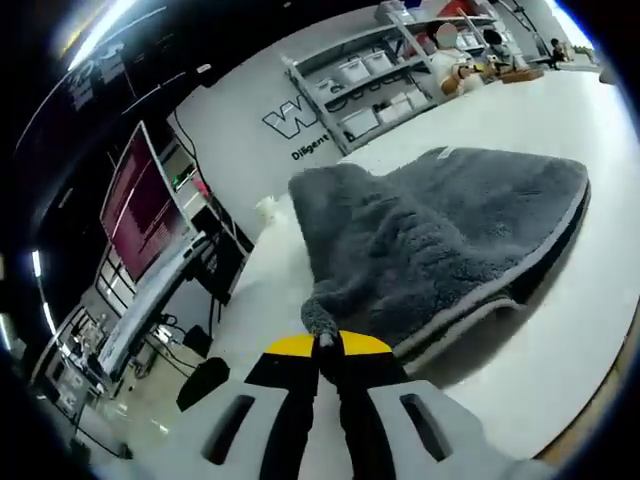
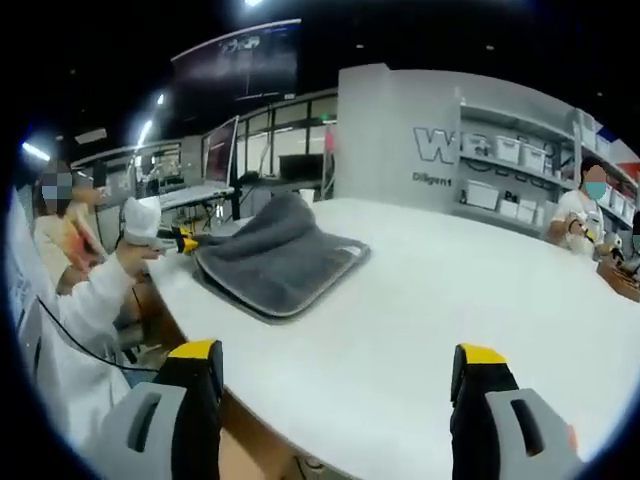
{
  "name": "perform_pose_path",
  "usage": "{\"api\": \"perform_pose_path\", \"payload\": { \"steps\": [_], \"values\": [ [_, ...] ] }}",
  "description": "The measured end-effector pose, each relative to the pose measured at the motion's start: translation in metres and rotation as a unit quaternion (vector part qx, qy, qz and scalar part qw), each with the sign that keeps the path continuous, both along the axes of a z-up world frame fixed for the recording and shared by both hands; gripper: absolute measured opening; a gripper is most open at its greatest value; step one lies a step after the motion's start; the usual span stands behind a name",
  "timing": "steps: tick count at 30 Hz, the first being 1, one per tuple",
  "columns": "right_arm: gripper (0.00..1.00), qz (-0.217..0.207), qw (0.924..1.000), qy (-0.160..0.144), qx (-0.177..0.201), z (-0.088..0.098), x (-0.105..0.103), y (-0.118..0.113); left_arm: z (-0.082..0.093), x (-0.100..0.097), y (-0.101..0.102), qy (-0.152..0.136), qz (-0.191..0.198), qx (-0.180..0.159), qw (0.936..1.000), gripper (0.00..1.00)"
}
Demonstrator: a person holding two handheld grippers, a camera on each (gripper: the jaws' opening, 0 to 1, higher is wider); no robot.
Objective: Open the folded towel by lifting each exposed corner and separating the folded layers until the towel lies flat within the target outline without major curled edges
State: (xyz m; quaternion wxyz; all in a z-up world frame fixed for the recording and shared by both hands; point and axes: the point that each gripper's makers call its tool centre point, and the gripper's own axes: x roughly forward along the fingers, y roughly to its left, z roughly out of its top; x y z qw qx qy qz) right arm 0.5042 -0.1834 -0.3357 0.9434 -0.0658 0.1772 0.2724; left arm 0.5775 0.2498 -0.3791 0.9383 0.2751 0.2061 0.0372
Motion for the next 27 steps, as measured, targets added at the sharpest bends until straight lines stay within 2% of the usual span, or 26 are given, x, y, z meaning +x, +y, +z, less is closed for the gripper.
{"api": "perform_pose_path", "payload": {
  "steps": [5,9,11,16,18,20,23,26,27],
  "values": [
    [0.94,-0.002,1.0000,0.001,-0.001,-0.001,0.001,-0.001,-0.002,-0.008,0.006,0.005,0.005,-0.037,0.9993,0.08],
    [0.94,-0.002,1.0000,-0.001,-0.004,-0.002,0.002,0.001,0.001,-0.012,0.012,0.003,0.002,-0.063,0.9980,0.15],
    [0.94,-0.003,1.0000,0.000,-0.008,-0.003,0.003,0.002,0.005,-0.013,0.017,-0.004,0.002,-0.082,0.9966,0.22],
    [0.94,0.001,0.9999,0.001,-0.014,-0.006,0.007,0.008,0.029,-0.021,0.027,-0.039,-0.004,-0.142,0.9891,0.35],
    [0.94,0.003,1.0000,-0.003,-0.009,-0.005,0.010,0.013,0.037,-0.024,0.024,-0.047,-0.023,-0.160,0.9857,0.39],
    [0.94,0.006,1.0000,-0.006,-0.003,-0.004,0.014,0.018,0.043,-0.027,0.017,-0.053,-0.051,-0.196,0.9779,0.46],
    [0.93,0.015,0.9997,-0.015,0.013,-0.002,0.020,0.033,0.047,-0.030,0.010,-0.053,-0.083,-0.211,0.9724,0.59],
    [0.93,0.028,0.9994,-0.012,0.019,-0.002,0.023,0.044,0.046,-0.033,0.004,-0.037,-0.110,-0.220,0.9687,0.69],
    [0.93,0.034,0.9992,-0.011,0.017,-0.002,0.025,0.051,0.045,-0.034,0.001,-0.031,-0.122,-0.231,0.9649,0.72]
  ]
}}
